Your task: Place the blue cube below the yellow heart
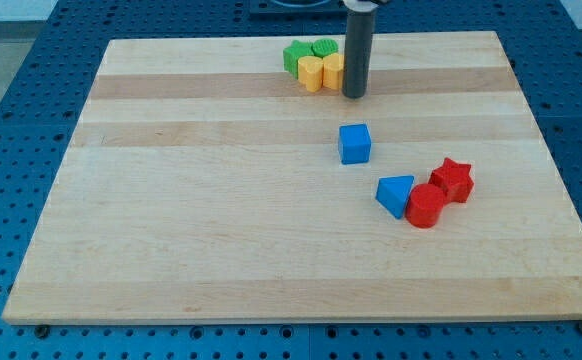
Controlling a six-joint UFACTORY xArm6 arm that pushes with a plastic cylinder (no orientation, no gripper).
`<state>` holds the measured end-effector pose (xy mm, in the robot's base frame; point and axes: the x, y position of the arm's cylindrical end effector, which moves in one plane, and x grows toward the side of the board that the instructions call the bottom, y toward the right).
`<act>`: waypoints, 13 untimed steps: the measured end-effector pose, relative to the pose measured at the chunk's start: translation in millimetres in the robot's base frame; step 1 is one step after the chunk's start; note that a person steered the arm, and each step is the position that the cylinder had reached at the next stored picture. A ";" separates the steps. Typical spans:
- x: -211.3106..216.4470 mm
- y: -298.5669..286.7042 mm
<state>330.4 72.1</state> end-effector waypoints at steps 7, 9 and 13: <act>87.8 31.7; 87.9 21.0; 87.8 -50.1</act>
<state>418.2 22.0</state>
